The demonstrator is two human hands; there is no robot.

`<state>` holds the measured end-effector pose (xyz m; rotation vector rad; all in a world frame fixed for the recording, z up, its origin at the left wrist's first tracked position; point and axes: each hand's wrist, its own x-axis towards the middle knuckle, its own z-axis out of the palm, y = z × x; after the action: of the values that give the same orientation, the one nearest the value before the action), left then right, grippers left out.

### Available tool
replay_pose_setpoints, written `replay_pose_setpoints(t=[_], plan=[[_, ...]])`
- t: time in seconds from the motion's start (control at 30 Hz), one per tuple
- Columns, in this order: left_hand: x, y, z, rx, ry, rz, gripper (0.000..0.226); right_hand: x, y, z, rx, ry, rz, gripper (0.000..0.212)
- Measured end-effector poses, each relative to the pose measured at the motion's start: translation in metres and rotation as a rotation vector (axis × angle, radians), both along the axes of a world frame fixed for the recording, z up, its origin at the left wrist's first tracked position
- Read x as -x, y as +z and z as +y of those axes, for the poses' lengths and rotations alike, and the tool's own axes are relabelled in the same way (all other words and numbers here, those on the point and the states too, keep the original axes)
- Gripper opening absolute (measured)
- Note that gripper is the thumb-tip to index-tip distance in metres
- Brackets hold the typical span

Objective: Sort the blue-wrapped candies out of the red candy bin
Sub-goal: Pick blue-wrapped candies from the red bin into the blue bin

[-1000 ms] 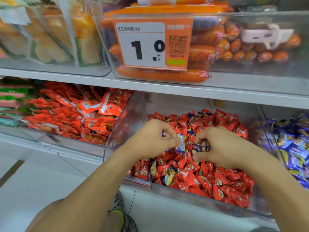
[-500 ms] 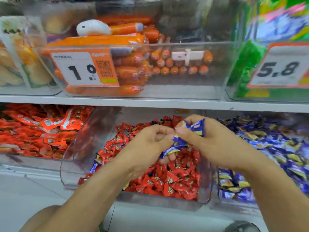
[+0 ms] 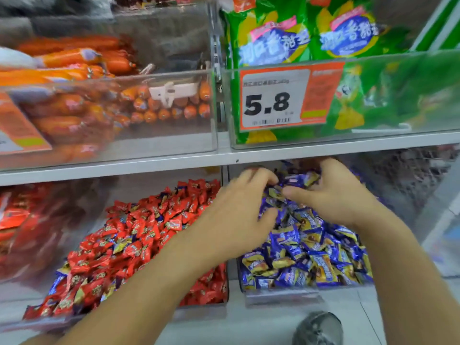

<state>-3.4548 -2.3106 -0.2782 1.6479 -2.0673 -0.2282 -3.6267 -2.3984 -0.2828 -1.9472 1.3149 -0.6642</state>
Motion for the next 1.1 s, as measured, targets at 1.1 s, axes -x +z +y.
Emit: replay_pose_setpoints(t=[1.1], plan=[[-0.264,-0.050,0.090,-0.312,0.501,0.260,0.015,-0.272,-0.059,0.047,0.135,0.512,0.680,0.014]])
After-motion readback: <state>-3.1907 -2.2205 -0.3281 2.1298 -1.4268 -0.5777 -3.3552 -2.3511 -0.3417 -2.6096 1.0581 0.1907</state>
